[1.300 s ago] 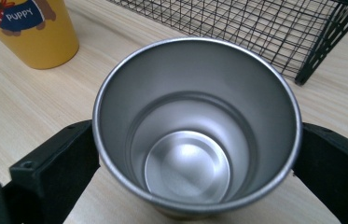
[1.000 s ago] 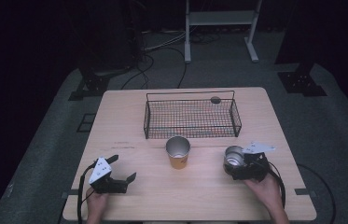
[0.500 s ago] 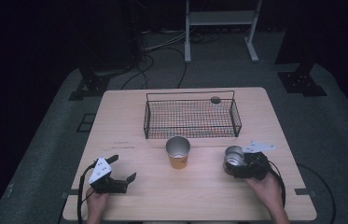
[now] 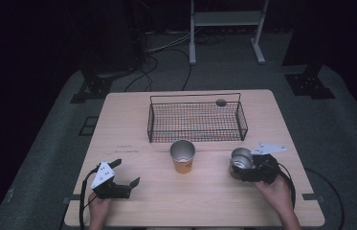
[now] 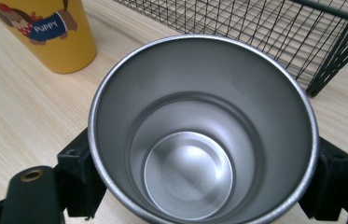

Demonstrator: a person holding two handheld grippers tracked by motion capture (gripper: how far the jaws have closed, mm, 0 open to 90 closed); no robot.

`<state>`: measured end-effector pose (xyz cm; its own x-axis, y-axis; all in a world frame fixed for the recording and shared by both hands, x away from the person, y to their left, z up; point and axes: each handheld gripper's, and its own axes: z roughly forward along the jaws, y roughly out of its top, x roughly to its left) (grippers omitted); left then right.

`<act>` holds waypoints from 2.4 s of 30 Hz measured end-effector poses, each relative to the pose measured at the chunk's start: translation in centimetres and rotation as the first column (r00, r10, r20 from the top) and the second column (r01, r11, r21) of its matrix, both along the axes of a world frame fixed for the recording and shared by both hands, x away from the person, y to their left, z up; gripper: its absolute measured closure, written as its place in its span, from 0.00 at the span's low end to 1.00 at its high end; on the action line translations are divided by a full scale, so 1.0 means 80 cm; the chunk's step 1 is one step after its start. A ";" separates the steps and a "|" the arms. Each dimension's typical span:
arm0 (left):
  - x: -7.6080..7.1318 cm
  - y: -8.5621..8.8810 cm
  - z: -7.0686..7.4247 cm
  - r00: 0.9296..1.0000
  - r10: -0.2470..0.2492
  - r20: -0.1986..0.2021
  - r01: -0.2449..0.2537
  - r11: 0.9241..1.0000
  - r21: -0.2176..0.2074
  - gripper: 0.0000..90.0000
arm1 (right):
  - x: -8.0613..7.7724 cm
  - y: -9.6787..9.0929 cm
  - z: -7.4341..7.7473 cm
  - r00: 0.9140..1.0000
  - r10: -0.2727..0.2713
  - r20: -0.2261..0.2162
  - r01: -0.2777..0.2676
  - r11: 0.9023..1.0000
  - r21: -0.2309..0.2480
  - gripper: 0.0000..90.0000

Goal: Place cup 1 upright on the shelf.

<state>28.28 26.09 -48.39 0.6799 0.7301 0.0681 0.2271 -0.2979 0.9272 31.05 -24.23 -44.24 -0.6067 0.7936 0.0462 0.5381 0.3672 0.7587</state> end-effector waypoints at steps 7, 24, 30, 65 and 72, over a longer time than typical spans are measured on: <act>0.000 0.000 0.000 1.000 0.000 -0.001 0.000 1.000 -0.001 0.00 | 0.000 -0.003 0.017 1.000 0.018 0.013 -0.018 1.000 0.011 0.20; 0.000 0.000 0.000 1.000 0.000 -0.001 0.000 1.000 0.000 0.00 | 0.015 0.014 0.061 0.997 0.079 0.026 -0.078 0.997 -0.025 0.20; 0.000 0.000 0.000 1.000 -0.001 -0.002 0.001 1.000 -0.001 0.00 | 0.025 0.019 0.072 0.994 0.103 0.022 -0.102 0.994 -0.038 0.20; 0.000 0.001 0.000 1.000 -0.004 0.001 0.004 1.000 -0.003 0.00 | 0.075 0.021 0.113 0.991 0.135 -0.016 -0.135 0.990 -0.033 0.20; 0.000 0.001 0.000 1.000 -0.005 0.002 0.005 1.000 -0.002 0.00 | 0.085 0.026 0.121 0.990 0.140 -0.019 -0.140 0.989 -0.046 0.20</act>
